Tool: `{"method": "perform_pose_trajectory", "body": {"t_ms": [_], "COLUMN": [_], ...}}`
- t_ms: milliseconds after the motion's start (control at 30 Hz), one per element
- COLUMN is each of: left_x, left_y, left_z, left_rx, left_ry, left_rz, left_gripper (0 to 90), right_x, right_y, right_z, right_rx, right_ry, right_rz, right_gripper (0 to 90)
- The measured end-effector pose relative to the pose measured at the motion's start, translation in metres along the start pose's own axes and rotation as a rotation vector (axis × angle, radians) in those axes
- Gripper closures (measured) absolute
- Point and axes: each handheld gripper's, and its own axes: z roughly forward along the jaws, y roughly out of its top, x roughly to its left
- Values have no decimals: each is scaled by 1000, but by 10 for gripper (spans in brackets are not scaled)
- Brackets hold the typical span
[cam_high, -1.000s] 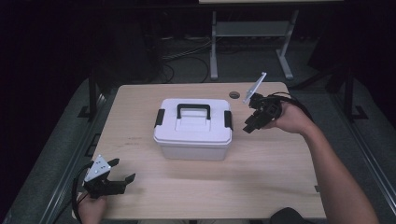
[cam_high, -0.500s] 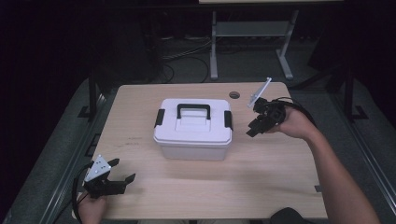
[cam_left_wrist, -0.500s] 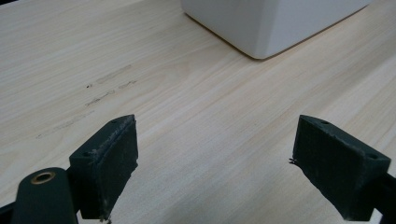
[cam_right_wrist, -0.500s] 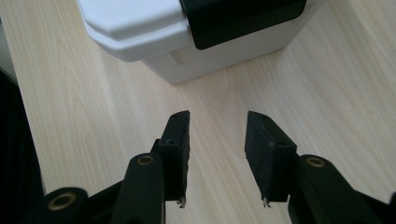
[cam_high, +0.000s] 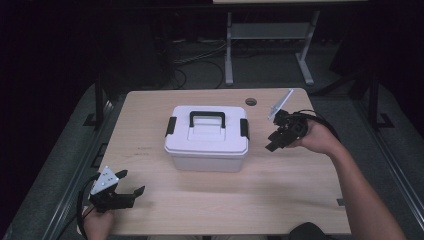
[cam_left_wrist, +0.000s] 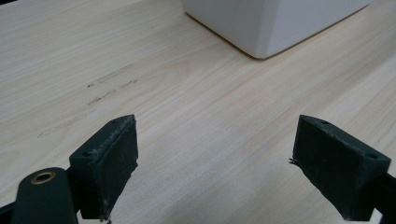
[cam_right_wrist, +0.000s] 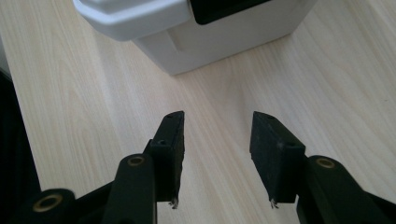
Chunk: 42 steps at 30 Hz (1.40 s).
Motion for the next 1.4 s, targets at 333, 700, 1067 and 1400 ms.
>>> {"method": "perform_pose_trajectory", "body": {"t_ms": [333,700,1067,1400], "left_x": [1,1,1,1], "left_y": [-1,-2,-1,-1], "left_z": [0,-1,0,0], "left_rx": [-1,-1,-1,-2], "left_ry": [-3,-2,-2,-2], "left_rz": [-6,-6,-8,-7], "left_gripper": [134,134,134,134], "right_x": [0,-2,-1,2], "right_y": [-12,-26,-40,-52], "right_z": [10,17,25,29], "right_rx": [3,-6,-9,-9], "right_ry": [2,4,14,18], "right_rz": [20,47,69,88], "right_gripper": [512,471,437,424]}}
